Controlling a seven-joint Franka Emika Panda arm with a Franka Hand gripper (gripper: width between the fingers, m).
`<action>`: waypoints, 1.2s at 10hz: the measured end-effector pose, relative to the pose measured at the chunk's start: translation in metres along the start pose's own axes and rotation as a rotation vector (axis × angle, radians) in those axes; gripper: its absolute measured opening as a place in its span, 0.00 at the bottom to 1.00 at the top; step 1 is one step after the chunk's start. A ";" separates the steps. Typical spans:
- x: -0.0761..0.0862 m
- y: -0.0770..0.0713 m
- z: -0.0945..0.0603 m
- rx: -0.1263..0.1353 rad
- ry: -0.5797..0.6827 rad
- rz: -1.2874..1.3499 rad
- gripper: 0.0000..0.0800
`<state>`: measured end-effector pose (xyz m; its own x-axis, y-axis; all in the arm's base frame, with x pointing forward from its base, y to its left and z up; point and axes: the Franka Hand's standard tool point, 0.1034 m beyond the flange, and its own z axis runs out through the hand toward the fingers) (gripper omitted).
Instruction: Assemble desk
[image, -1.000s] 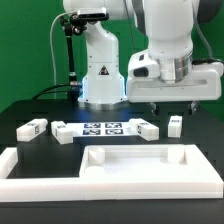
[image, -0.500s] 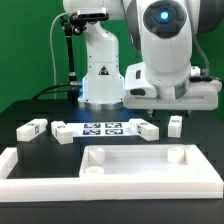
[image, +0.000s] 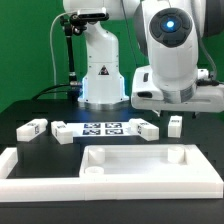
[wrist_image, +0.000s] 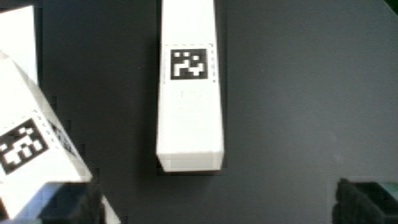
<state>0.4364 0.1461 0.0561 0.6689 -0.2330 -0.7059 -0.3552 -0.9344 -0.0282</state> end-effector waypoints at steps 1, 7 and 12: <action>-0.001 0.000 0.002 0.005 -0.004 0.003 0.81; -0.001 -0.002 0.020 0.135 -0.115 -0.008 0.81; -0.009 0.009 0.034 0.099 -0.210 -0.006 0.81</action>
Offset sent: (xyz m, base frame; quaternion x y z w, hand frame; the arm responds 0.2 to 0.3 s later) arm -0.0051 0.0236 -0.0036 0.1689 -0.1524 -0.0707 0.9712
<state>0.4047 0.1488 0.0384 0.5241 -0.1564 -0.8372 -0.4206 -0.9023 -0.0948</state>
